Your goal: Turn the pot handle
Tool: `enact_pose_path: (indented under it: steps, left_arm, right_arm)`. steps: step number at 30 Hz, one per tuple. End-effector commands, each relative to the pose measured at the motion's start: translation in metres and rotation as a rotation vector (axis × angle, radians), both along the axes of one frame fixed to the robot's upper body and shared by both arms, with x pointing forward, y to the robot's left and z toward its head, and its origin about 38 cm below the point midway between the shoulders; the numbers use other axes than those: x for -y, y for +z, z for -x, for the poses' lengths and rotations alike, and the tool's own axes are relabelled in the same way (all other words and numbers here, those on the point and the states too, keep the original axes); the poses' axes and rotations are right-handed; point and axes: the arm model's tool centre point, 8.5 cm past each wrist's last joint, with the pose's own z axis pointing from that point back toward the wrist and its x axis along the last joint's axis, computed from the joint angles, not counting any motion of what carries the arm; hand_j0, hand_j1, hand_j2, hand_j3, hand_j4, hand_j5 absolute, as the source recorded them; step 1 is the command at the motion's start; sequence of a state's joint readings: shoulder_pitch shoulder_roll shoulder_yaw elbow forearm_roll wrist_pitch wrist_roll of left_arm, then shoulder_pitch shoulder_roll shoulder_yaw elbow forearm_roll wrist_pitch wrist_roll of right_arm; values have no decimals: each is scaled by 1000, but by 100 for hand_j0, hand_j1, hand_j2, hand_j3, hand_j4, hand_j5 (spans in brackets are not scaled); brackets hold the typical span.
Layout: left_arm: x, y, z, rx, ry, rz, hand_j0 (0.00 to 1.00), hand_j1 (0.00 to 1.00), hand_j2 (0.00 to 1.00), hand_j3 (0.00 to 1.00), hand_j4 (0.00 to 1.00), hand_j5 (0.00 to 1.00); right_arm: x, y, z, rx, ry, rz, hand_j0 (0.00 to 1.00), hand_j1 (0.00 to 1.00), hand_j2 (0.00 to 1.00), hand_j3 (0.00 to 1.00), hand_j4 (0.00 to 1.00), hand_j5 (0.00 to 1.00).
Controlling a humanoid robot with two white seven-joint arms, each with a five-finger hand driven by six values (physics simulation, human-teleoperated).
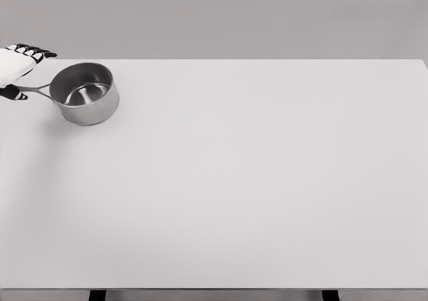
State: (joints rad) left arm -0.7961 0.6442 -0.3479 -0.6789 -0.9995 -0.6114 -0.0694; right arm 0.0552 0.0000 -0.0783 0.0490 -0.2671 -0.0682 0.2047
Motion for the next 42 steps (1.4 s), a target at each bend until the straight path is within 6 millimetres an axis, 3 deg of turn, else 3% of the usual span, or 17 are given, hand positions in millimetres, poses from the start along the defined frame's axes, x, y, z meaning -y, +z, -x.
enact_pose_path:
  steps: [1, 14, 28, 31, 35, 39, 42]
  left_arm:
    - [-1, -2, 0, -3, 7, 10, 100, 100, 100, 100, 100, 100]
    - [-5, 7, 2, 25, 12, 49, 100, 100, 100, 100, 100, 100]
    - [-38, 16, 17, 37, 68, 56, 100, 100, 100, 100, 100, 100]
    - [-40, 28, 27, 78, 42, 90, 100, 100, 100, 100, 100, 100]
    - [-20, 35, 46, 111, -59, 128, 100, 100, 100, 100, 100, 100]
    - [-20, 67, 61, 227, -84, 160, 100, 100, 100, 100, 100, 100]
    - [-12, 77, 72, 278, -114, 210, 100, 100, 100, 100, 100, 100]
  right_arm:
    - [0, 0, 0, 0, 0, -1, 100, 100, 100, 100, 100, 100]
    - [0, 0, 0, 0, 0, -1, 100, 100, 100, 100, 100, 100]
    - [0, 0, 0, 0, 0, -1, 100, 100, 100, 100, 100, 100]
    - [0, 0, 0, -1, 0, 0, 100, 100, 100, 100, 100, 100]
    - [0, 0, 0, 0, 0, -1, 100, 100, 100, 100, 100, 100]
    - [0, 0, 0, 0, 0, -1, 100, 100, 100, 100, 100, 100]
    - [0, 0, 0, 0, 0, -1, 100, 100, 100, 100, 100, 100]
